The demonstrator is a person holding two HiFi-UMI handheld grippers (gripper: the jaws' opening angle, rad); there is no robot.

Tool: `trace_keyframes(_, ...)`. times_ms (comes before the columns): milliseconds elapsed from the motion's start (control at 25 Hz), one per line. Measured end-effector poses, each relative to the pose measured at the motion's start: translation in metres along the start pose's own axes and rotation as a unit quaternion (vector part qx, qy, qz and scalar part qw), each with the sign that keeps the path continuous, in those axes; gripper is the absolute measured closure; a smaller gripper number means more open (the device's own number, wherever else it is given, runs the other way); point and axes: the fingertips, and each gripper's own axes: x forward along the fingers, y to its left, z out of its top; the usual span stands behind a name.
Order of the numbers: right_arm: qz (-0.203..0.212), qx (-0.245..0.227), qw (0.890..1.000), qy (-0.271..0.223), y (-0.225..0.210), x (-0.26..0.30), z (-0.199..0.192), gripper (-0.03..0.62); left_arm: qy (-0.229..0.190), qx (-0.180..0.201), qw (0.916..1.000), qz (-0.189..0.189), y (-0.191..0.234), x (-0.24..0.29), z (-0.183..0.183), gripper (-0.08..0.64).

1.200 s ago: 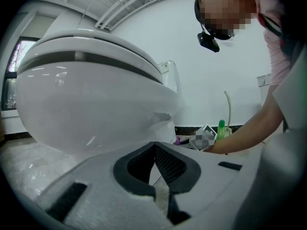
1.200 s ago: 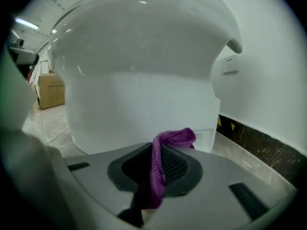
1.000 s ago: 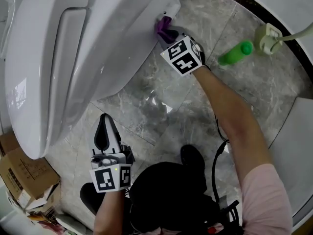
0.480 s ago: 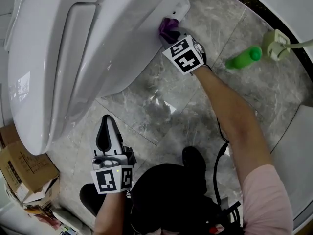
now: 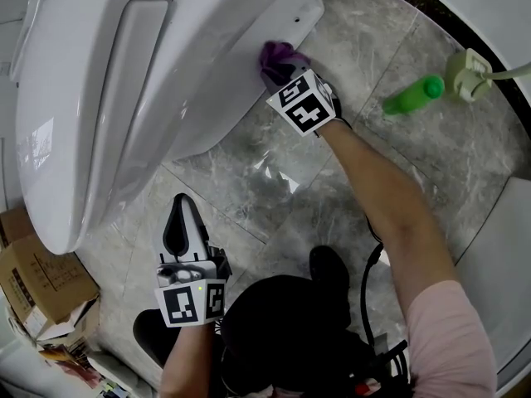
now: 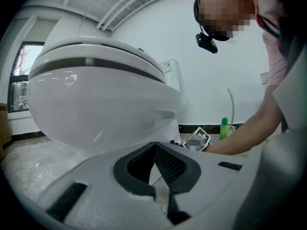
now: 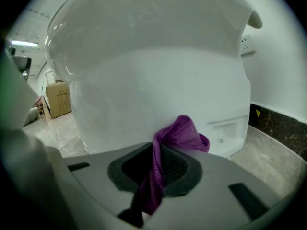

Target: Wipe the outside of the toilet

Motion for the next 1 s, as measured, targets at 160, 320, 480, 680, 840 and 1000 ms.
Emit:
trace_keyframes(160, 0.013, 0.0, 1.0, 0.002, 0.016, 0.002, -0.001, 0.537, -0.002, -0.004, 1.0, 0.004, 0.004, -0.003, 0.0, 0.552)
trace_keyframes(320, 0.027, 0.001, 1.0, 0.004, 0.037, 0.003, -0.002, 0.537, -0.006, -0.011, 0.9998, 0.016, 0.01, -0.007, 0.0, 0.552)
trace_keyframes(480, 0.041, 0.001, 0.999, 0.008, 0.058, 0.004, -0.006, 0.537, -0.013, -0.012, 0.9997, 0.015, 0.012, -0.009, 0.002, 0.552)
trace_keyframes(680, 0.061, -0.003, 0.998, 0.011, 0.085, 0.007, -0.006, 0.537, -0.022, -0.011, 0.9996, 0.016, 0.017, -0.014, 0.004, 0.552)
trace_keyframes(840, 0.068, -0.005, 0.998, 0.013, 0.102, 0.008, -0.007, 0.537, -0.019, -0.009, 0.9996, 0.016, 0.023, -0.022, 0.001, 0.552)
trace_keyframes(1000, 0.078, -0.01, 0.997, 0.016, 0.117, 0.011, -0.007, 0.537, -0.018, -0.013, 0.9996, 0.019, 0.03, -0.027, 0.001, 0.552)
